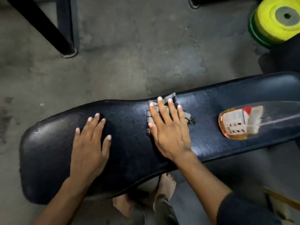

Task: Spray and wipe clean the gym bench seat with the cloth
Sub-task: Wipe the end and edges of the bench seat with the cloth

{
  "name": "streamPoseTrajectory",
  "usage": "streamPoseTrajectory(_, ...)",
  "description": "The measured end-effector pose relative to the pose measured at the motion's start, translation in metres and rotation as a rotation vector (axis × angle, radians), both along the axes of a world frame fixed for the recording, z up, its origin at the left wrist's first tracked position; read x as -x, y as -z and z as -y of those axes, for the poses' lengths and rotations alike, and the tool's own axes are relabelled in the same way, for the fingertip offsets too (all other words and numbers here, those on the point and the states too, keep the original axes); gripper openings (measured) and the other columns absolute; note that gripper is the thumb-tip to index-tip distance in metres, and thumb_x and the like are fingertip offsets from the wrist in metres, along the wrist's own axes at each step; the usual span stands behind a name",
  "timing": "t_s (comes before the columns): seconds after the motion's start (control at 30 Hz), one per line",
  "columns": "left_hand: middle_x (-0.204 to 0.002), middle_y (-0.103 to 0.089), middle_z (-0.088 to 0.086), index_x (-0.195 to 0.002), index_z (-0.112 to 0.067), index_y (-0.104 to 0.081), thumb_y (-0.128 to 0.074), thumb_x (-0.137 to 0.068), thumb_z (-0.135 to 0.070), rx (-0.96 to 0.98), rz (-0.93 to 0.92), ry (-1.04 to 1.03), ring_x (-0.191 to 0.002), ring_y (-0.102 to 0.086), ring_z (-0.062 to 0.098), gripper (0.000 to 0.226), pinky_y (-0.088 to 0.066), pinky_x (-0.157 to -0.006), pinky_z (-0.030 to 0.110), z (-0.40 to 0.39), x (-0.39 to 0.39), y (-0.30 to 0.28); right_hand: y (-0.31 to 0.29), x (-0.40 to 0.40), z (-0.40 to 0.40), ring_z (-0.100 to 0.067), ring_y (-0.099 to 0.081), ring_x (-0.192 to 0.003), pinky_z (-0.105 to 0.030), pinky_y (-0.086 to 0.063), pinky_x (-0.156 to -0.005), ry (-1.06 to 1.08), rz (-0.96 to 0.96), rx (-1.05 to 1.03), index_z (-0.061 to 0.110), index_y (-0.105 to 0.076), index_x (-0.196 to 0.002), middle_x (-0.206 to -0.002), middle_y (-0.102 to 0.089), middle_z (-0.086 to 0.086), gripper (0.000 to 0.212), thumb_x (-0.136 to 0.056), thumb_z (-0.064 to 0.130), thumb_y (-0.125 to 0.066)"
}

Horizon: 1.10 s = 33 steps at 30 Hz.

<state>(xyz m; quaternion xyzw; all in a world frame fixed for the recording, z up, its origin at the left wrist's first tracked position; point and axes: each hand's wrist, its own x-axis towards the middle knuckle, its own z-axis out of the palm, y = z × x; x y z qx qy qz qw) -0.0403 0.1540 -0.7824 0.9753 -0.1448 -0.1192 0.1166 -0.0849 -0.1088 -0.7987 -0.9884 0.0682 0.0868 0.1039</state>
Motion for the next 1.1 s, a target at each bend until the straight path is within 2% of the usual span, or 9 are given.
streamPoseTrajectory(0.13,-0.180,-0.021,-0.002,-0.168,-0.019,-0.035,-0.036,-0.107,-0.043,-0.044,0.047,0.014,-0.168,-0.015,0.020,0.065,-0.016,-0.134,0.058,-0.011,0.008,0.007,0.002,0.038,-0.050,-0.036,-0.012,-0.169,-0.060,-0.018,-0.133,-0.200,0.007,-0.032,0.028,-0.022,-0.173,-0.184,-0.010,-0.004,0.066,-0.112,0.048,-0.038)
streamPoseTrajectory(0.23,-0.180,-0.022,-0.004,-0.167,-0.021,-0.037,-0.038,-0.106,-0.043,-0.038,0.094,0.001,-0.167,-0.017,0.018,0.065,-0.018,-0.134,0.056,-0.012,0.009,0.014,0.001,0.085,-0.052,-0.032,-0.013,-0.169,-0.059,-0.026,-0.131,-0.248,-0.028,-0.041,0.031,-0.021,-0.174,-0.184,-0.008,-0.001,0.073,-0.108,0.053,-0.046)
streamPoseTrajectory(0.37,-0.180,-0.020,-0.007,-0.167,-0.024,-0.036,-0.039,-0.107,-0.045,-0.044,0.122,0.007,-0.168,-0.015,0.016,0.064,-0.020,-0.133,0.056,-0.017,0.009,0.020,-0.001,0.083,-0.009,-0.032,-0.020,-0.168,-0.059,-0.028,-0.130,-0.086,-0.068,0.053,0.031,-0.021,-0.174,-0.183,-0.014,-0.003,0.075,-0.107,0.059,-0.041)
streamPoseTrajectory(0.5,-0.181,-0.017,-0.009,-0.168,-0.026,-0.033,-0.039,-0.107,-0.045,-0.048,0.142,0.011,-0.168,-0.013,0.015,0.065,-0.021,-0.133,0.056,-0.019,0.009,0.027,0.003,-0.004,-0.005,-0.036,-0.023,-0.167,-0.059,-0.020,-0.134,0.161,0.007,0.074,0.030,-0.022,-0.174,-0.181,-0.023,-0.006,0.069,-0.110,0.055,-0.030)
streamPoseTrajectory(0.63,-0.181,-0.016,-0.011,-0.169,-0.028,-0.031,-0.039,-0.106,-0.045,-0.050,0.152,0.008,-0.168,-0.013,0.014,0.065,-0.018,-0.134,0.054,-0.020,0.009,0.031,0.006,-0.056,-0.061,-0.035,-0.020,-0.167,-0.058,-0.015,-0.134,0.020,0.028,0.009,0.031,-0.023,-0.173,-0.182,-0.019,-0.004,0.069,-0.110,0.059,-0.030)
streamPoseTrajectory(0.77,-0.181,-0.015,-0.010,-0.169,-0.026,-0.031,-0.038,-0.106,-0.040,-0.031,0.149,0.028,-0.168,-0.013,0.014,0.065,-0.019,-0.134,0.055,-0.023,0.010,0.032,0.005,-0.005,-0.109,-0.031,-0.012,-0.170,-0.057,-0.016,-0.135,-0.126,0.054,-0.080,0.030,-0.022,-0.174,-0.184,-0.012,-0.003,0.070,-0.111,0.056,-0.038)
streamPoseTrajectory(0.87,-0.181,-0.017,-0.010,-0.168,-0.025,-0.033,-0.038,-0.106,-0.039,-0.024,0.173,0.026,-0.168,-0.015,0.015,0.064,-0.020,-0.133,0.055,-0.023,0.010,0.034,0.006,0.055,-0.100,-0.028,-0.011,-0.170,-0.056,-0.022,-0.132,-0.156,0.034,-0.082,0.032,-0.021,-0.173,-0.184,-0.009,-0.002,0.070,-0.110,0.052,-0.043)
streamPoseTrajectory(0.97,-0.181,-0.016,-0.010,-0.168,-0.025,-0.033,-0.037,-0.107,-0.039,-0.022,0.170,0.025,-0.168,-0.014,0.015,0.062,-0.020,-0.133,0.054,-0.022,0.010,0.034,0.005,0.082,-0.066,-0.027,-0.014,-0.170,-0.058,-0.026,-0.131,-0.062,0.006,-0.024,0.033,-0.022,-0.173,-0.184,-0.010,0.000,0.069,-0.109,0.050,-0.040)
streamPoseTrajectory(1.1,-0.181,-0.016,-0.010,-0.168,-0.026,-0.032,-0.036,-0.109,-0.039,-0.022,0.164,0.020,-0.168,-0.013,0.014,0.061,-0.019,-0.134,0.054,-0.022,0.010,0.034,0.005,0.038,-0.049,-0.031,-0.017,-0.169,-0.057,-0.022,-0.134,0.123,0.020,0.007,0.031,-0.024,-0.173,-0.182,-0.019,-0.003,0.067,-0.110,0.047,-0.037)
